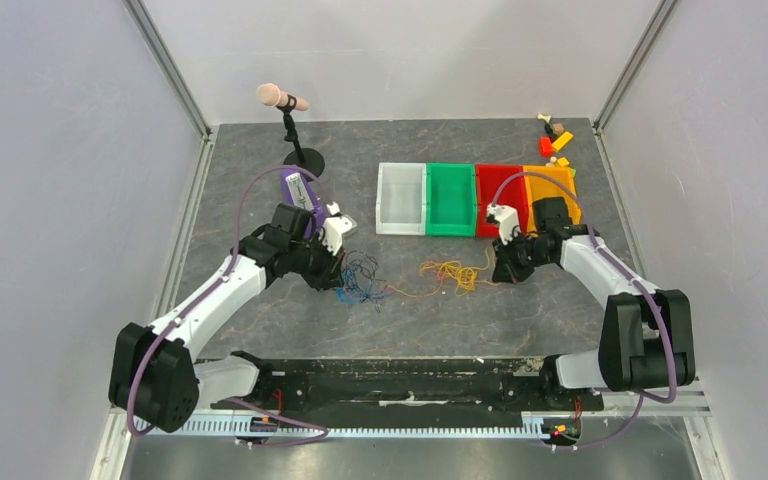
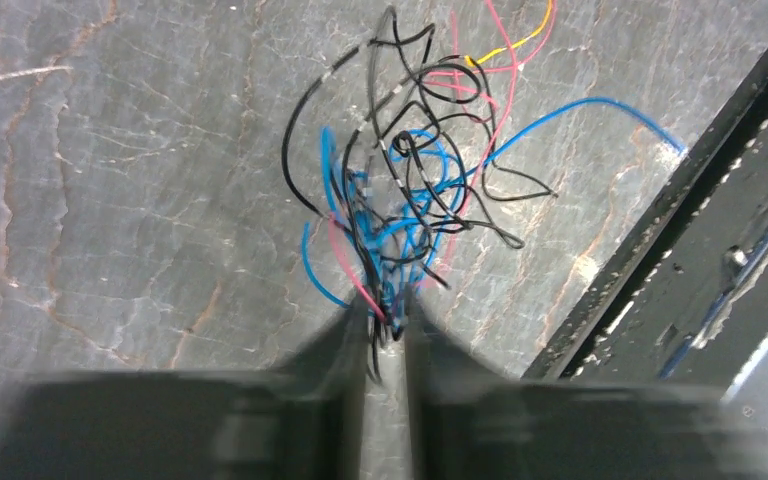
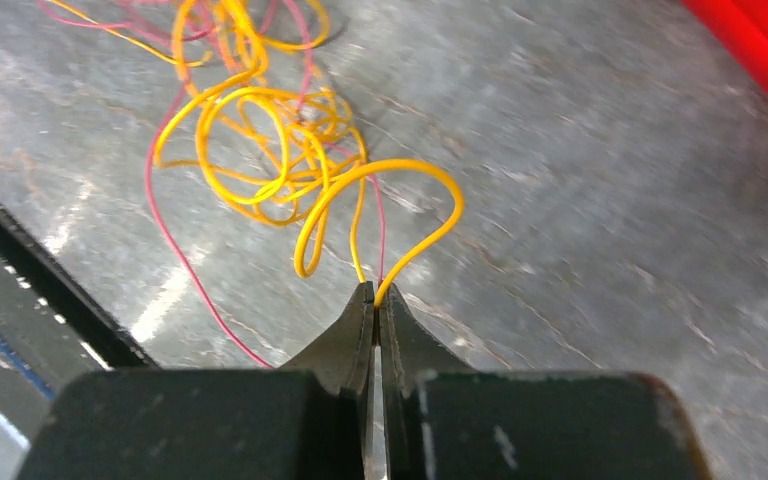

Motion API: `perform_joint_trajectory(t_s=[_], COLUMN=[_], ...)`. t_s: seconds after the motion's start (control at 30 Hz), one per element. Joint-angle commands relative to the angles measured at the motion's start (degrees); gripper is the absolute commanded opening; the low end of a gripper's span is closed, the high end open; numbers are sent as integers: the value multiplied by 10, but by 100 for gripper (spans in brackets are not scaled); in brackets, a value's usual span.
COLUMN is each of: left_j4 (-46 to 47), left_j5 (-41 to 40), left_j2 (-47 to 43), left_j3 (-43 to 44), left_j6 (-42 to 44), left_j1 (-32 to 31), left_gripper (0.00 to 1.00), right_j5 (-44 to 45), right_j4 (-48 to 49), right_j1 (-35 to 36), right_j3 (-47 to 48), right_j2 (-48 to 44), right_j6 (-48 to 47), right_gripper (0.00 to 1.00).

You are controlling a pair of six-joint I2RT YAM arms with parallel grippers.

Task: Untangle the cables

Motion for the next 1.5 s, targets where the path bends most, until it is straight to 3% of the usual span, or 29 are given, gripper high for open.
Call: perform_joint_trajectory(t_s=[0.0,0.03,0.07,0.23,0.47,0.63,0.67,0.73,0.8,0.83,1.13,1.27,1.47], left_j4=[9,10,17,185,366,428,407,361,318,292,79,37,-20], left_j5=[25,37,53,67,-11,-64,-93,-134,-140,-139,-93,-65,-40], left_j2=[-3,-7,-13,-19,148,256,271,287,266,248,49,-8,-67], left_j3=[16,24,31,21,53,96,109,126,112,98,25,20,16], left_j6=[50,43,31,-85,-241,-270,-272,-269,-259,-253,-65,-24,53], left_j1=[-20,-20,-20,-80,-191,-237,-242,-234,-210,-194,-86,-46,-26], left_gripper=[58,78,79,80,82,83,78,51,15,5,2,2,2], right_j5=[-54,-65,-79,-138,-177,-196,-195,-178,-175,-171,-41,20,37], right_j4=[15,12,10,25,68,86,84,72,48,39,-50,-49,-70], right_j1=[37,43,47,81,128,138,138,133,103,85,-74,-126,-168], right_j3=[16,24,30,35,30,27,28,36,41,42,43,37,48], right_j2=[-7,-6,-6,-22,-51,-56,-55,-54,-54,-53,-45,-38,-23], right_j6=[34,37,40,72,129,157,158,156,145,141,16,-17,-58], right_gripper=[0,0,0,0,0,0,0,0,0,0,0,0,0])
